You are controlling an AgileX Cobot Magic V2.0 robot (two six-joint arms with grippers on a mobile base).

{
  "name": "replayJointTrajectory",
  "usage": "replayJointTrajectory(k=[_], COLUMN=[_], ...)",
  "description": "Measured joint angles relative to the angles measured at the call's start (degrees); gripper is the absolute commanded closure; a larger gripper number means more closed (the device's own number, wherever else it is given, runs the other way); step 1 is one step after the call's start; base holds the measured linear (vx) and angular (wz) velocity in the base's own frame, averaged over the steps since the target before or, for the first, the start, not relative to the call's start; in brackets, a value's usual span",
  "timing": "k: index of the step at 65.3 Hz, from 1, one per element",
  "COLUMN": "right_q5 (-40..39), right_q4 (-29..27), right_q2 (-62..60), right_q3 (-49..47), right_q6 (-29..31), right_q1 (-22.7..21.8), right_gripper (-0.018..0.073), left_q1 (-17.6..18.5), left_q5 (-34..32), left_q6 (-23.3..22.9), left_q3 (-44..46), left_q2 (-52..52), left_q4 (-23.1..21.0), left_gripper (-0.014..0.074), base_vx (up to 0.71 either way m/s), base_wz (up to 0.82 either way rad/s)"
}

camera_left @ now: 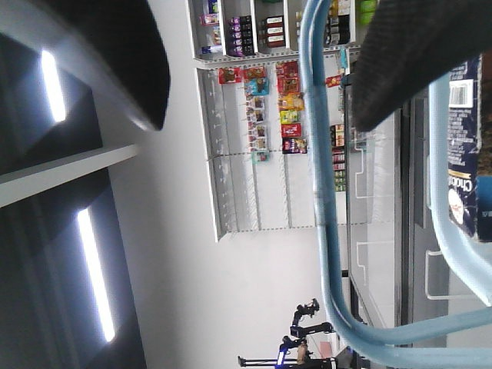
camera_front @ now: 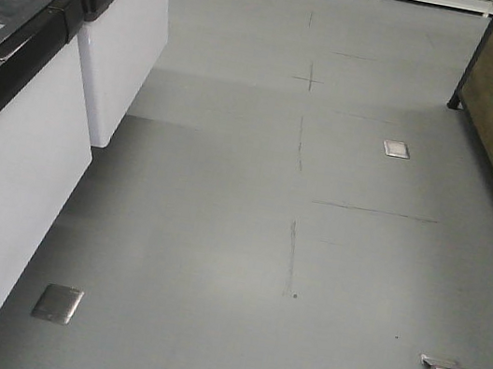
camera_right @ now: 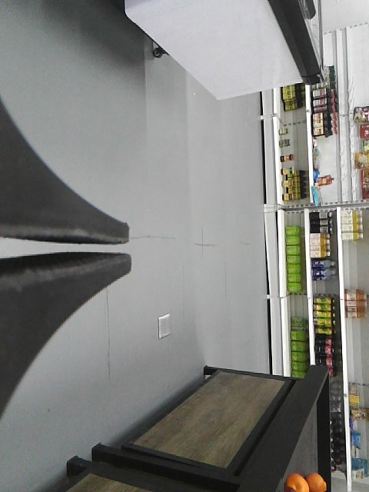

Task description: Left arm holds basket, right arm returns cookies

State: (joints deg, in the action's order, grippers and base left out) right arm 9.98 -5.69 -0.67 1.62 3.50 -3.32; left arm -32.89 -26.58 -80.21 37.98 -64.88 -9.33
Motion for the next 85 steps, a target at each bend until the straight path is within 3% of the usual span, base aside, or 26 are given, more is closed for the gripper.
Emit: replayJointTrajectory(k=[40,63,85], right_q5=[0.00,0.04,0.04], right_q4=[0.00,0.00,0.00], right_q2=[0.00,0.00,0.00], right_q3=[0.00,0.00,0.00], right_q6=[0.00,0.00,0.00], right_q1=[0.00,0.00,0.00], right_gripper=[0.0566,0.0566,0.0566], left_q1=[0.00,0.00,0.00], left_q5=[-15.91,-16.67,-12.80], left_q6=[-7.93,-8.13,-8.13], left_q3=[0.00,4.97,5.16], left_q2=[-11.49,-14.63,-14.78], left_q4=[4.83,5.79,6.12], left_gripper=[0.0152,0.0153,0.0163], base_vx=[0.00,0.00,0.00], base_wz=[0.00,0.00,0.00])
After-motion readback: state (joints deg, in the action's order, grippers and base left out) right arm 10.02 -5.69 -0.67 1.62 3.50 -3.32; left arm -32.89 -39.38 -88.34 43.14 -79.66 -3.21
